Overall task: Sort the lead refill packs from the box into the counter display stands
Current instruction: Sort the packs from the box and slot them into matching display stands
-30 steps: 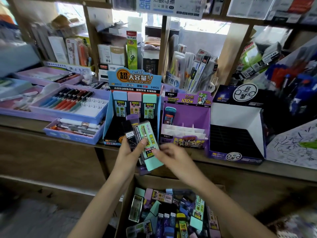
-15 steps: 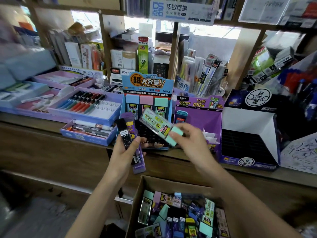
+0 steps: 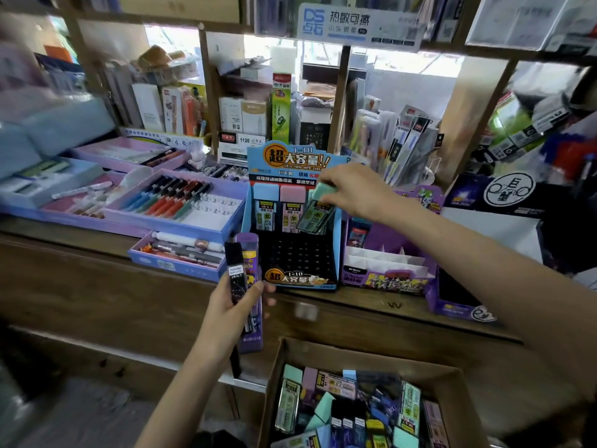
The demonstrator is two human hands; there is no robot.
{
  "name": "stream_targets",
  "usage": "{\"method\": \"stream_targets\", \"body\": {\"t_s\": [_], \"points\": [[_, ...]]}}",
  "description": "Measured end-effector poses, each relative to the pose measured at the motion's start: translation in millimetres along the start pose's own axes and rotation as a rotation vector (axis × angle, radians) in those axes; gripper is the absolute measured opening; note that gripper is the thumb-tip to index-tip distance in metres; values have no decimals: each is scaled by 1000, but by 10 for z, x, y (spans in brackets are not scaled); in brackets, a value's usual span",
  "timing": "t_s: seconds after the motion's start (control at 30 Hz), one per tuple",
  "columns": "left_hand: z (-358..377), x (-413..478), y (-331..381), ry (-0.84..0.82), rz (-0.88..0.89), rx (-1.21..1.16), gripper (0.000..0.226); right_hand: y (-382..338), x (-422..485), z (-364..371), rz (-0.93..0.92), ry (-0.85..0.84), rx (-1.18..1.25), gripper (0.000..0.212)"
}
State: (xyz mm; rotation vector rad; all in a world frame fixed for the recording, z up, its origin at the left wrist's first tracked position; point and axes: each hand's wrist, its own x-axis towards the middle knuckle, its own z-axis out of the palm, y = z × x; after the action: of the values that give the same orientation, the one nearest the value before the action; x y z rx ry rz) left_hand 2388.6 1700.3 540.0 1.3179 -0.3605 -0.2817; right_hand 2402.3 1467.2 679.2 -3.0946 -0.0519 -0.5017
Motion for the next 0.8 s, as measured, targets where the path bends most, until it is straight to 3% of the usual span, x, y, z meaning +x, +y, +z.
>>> {"method": "stream_targets", "body": {"t_s": [0.1,0.37,0.5,0.63,0.8], "points": [[-6,-8,-10,5,-18,-6,14,3,8,118,-16,-28,-136,28],[23,-4,-27,-25,-45,-12,15,55,96,85,-38,-173,-106,28],[37,-8,-34,-33,-43,-15,15,35,65,248,-8,-55,-86,38],[36,-16,-43,-36,-55,-16,15,53,17,401,-90,91,-246,34],[58,-33,-24,-47,-65,-18,15,17,17,417,-89,123,-402,23]]}}
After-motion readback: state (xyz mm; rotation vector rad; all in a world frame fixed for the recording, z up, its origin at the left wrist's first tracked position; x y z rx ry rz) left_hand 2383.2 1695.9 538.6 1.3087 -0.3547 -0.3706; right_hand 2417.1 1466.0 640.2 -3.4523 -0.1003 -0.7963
